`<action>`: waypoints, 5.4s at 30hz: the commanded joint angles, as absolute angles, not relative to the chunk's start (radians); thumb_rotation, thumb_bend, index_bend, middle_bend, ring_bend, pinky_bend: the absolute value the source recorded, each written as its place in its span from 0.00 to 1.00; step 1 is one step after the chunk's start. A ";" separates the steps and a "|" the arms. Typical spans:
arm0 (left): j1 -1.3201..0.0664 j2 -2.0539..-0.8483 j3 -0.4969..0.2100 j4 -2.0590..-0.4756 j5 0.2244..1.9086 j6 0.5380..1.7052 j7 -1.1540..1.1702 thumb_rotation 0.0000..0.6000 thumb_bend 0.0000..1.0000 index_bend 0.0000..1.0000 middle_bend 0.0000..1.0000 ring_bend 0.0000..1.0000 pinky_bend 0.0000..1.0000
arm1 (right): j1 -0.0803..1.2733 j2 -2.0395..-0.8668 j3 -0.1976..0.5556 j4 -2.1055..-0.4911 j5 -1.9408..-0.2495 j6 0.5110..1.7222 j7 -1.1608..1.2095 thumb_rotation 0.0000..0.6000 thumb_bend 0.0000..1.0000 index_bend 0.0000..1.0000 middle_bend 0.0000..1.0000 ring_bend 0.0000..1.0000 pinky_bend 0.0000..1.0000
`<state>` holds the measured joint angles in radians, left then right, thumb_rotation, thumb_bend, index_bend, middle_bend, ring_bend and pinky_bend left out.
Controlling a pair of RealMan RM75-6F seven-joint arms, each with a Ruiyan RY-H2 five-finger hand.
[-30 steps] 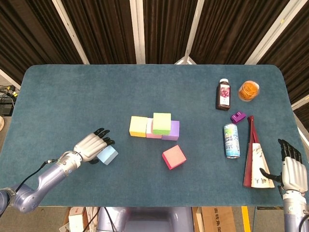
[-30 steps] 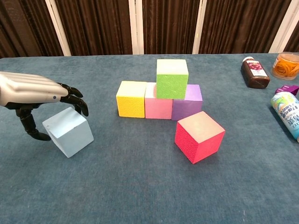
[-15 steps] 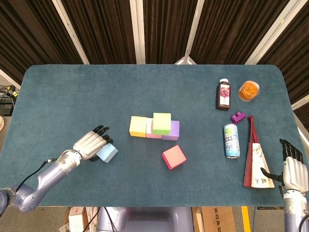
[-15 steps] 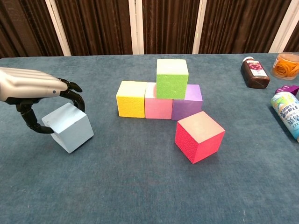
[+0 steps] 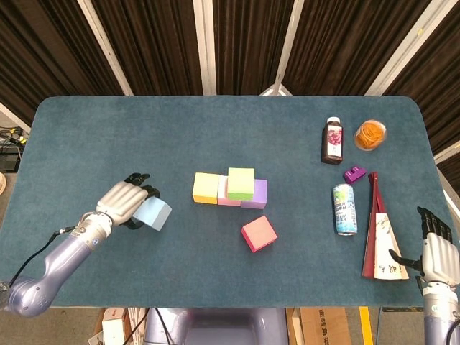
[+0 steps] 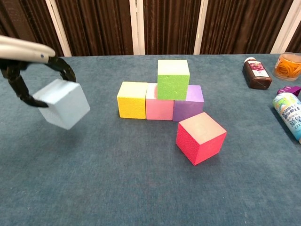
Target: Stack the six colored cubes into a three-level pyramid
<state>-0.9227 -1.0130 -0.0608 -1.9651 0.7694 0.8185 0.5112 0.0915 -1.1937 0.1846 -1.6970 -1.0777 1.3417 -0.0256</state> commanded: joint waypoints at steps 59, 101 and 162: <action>-1.399 -1.436 -0.340 -1.766 -0.083 1.230 0.959 1.00 0.38 0.34 0.29 0.00 0.00 | 0.095 -1.196 0.203 -1.674 -1.034 1.326 -0.047 1.00 0.20 0.06 0.08 0.04 0.00; -1.388 -1.610 -0.460 -1.665 -0.092 1.364 1.049 1.00 0.36 0.36 0.31 0.00 0.00 | 0.091 -1.187 0.209 -1.667 -1.033 1.323 -0.031 1.00 0.20 0.06 0.08 0.03 0.00; -1.362 -1.672 -0.511 -1.621 -0.028 1.351 1.102 1.00 0.31 0.26 0.19 0.00 0.00 | 0.094 -1.186 0.209 -1.666 -1.024 1.314 -0.036 1.00 0.20 0.06 0.08 0.04 0.00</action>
